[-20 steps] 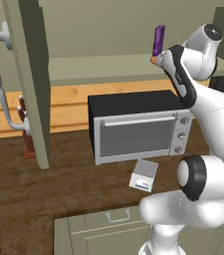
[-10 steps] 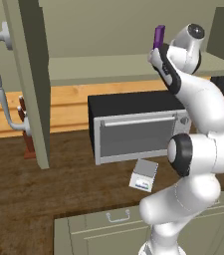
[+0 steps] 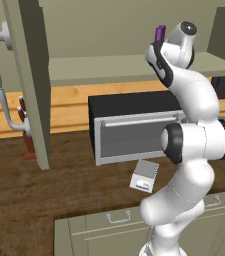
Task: Pick the bar and place it on the digital scale for weighing, and close the cabinet.
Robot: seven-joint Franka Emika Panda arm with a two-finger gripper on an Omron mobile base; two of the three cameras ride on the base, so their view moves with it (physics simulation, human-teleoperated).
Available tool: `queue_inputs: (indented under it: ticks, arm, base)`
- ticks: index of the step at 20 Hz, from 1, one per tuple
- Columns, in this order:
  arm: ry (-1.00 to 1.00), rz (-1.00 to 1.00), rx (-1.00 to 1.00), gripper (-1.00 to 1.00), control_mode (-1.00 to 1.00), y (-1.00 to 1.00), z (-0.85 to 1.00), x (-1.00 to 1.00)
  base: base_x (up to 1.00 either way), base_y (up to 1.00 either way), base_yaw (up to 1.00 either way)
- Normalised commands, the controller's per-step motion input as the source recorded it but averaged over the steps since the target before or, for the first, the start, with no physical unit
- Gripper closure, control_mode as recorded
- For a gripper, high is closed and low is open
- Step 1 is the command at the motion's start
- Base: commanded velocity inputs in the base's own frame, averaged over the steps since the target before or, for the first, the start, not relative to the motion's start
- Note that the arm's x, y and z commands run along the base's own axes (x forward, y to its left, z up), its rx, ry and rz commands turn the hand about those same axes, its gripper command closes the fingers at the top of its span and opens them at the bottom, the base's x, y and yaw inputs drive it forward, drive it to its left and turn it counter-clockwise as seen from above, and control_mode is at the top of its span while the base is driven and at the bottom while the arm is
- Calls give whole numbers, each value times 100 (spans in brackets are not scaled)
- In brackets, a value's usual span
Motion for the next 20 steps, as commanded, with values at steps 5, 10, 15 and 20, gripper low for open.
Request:
queue_inputs:
  ticks: [5, 10, 15, 20]
  arm:
    - [13, 0, -6, 100, -100, 0, -64, -11]
    - [2, 2, -6, 100, -100, 1, -69, -87]
    - [-13, 8, -4, 100, -100, 5, -44, -100]
    - [-21, 11, -2, 100, -100, 16, -33, -100]
  base:
    - [0, 0, 0]
    - [0, 0, 0]
    - [0, 0, 0]
    - [0, 0, 0]
